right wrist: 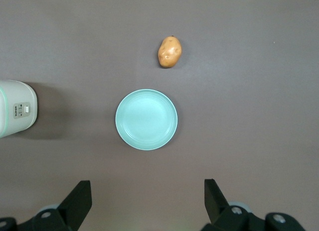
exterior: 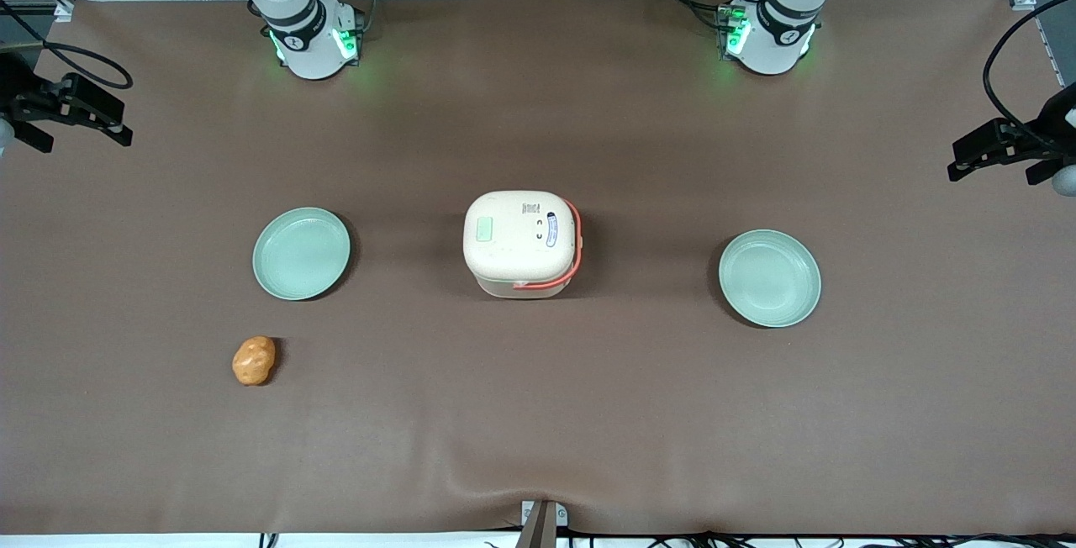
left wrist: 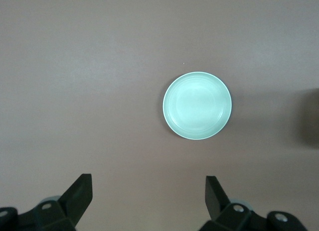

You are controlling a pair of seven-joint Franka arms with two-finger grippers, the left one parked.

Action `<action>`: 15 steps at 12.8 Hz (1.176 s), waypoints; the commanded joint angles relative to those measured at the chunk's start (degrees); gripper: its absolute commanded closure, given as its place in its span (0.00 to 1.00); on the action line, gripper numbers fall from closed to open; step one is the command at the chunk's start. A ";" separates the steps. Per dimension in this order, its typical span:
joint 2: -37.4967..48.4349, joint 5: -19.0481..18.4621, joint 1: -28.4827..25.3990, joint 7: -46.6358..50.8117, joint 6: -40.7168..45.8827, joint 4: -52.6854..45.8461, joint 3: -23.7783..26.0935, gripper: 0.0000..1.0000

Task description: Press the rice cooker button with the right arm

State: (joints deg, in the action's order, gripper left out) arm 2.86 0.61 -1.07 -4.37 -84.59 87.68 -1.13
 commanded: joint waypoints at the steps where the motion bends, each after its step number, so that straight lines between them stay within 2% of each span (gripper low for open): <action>1: 0.66 0.01 0.46 0.76 0.04 0.04 0.07 0.00; 6: -0.04 0.80 -1.64 0.50 -0.05 0.21 0.25 0.00; 9: -1.79 1.06 -6.64 1.81 -2.67 0.39 0.25 0.00; 12: -4.52 1.77 -14.19 13.39 -4.43 0.39 0.25 0.00; 15: -8.29 1.85 -19.74 18.76 -7.77 0.48 0.25 0.00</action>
State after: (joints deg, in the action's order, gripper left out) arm -3.45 1.79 -18.38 10.89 -90.89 88.44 -0.32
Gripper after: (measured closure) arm 0.000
